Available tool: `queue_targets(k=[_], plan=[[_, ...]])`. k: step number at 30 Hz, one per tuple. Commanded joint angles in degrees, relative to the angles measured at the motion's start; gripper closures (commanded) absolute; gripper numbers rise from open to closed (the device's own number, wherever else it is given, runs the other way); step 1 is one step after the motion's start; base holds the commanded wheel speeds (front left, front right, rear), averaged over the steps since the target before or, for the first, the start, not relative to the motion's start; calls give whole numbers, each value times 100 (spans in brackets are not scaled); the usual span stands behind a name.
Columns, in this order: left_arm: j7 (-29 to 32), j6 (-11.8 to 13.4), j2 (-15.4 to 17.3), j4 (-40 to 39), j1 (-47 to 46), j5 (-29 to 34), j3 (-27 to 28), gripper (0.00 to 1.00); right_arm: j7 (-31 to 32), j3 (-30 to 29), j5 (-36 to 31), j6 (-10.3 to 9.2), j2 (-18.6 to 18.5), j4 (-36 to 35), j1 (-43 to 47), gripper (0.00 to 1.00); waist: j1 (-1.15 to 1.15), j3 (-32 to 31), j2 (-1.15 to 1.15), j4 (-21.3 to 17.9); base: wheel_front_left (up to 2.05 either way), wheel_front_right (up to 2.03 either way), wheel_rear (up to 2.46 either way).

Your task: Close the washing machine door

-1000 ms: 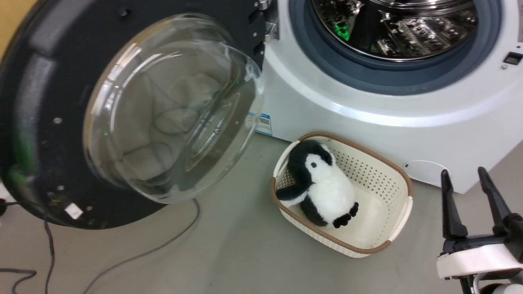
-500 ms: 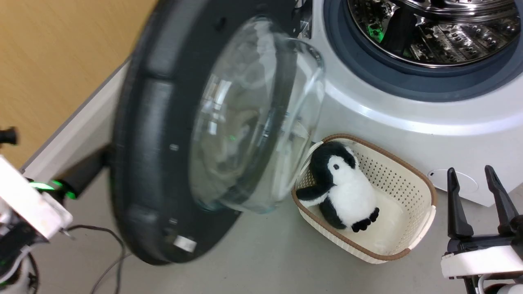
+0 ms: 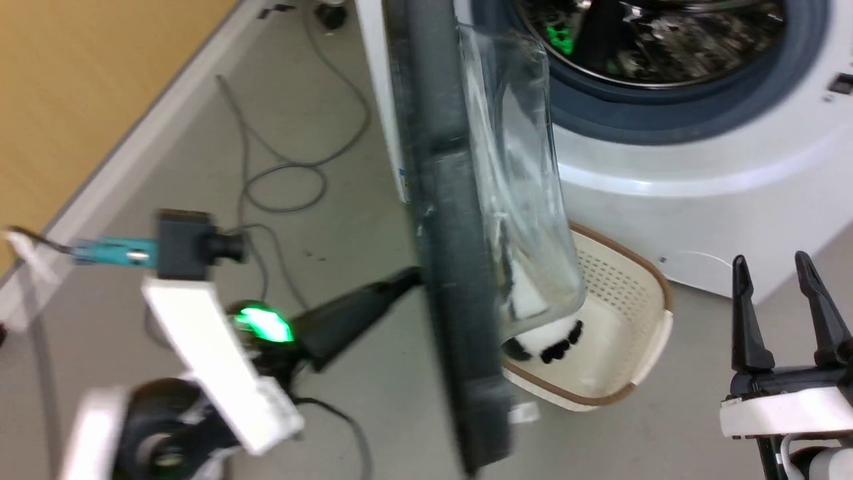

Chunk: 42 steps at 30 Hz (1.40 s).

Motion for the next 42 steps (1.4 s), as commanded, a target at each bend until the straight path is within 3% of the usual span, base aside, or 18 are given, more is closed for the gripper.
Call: queue_targets(k=[1,9,16,24,35,42], plan=[[-73,-26,-67,4,-56,31,-84,100,-25,-3,13,5,17,-15,-88,0,0,21,0,-158,0,0,0],[-1048,-26,-213,531,-409,358,-1090,100,-25,60,69,5,17,-1,-219,0,0,105,0,-974,0,0,0],[-2071,-26,-193,1324,-816,413,-1625,100,-25,57,190,5,17,29,-264,0,0,190,0,-1722,0,0,0],[-2943,-26,28,2075,-1148,228,-2113,100,-25,72,311,5,17,54,-219,0,0,209,0,-2373,0,0,0],[-3839,-26,496,2441,-1343,7,-2643,100,-25,125,371,5,17,66,-109,0,0,3,0,-2471,0,0,0],[-5120,-12,1057,2970,-1404,1451,-2910,100,-25,103,467,5,17,-43,-81,0,0,-284,0,-2267,0,0,0]])
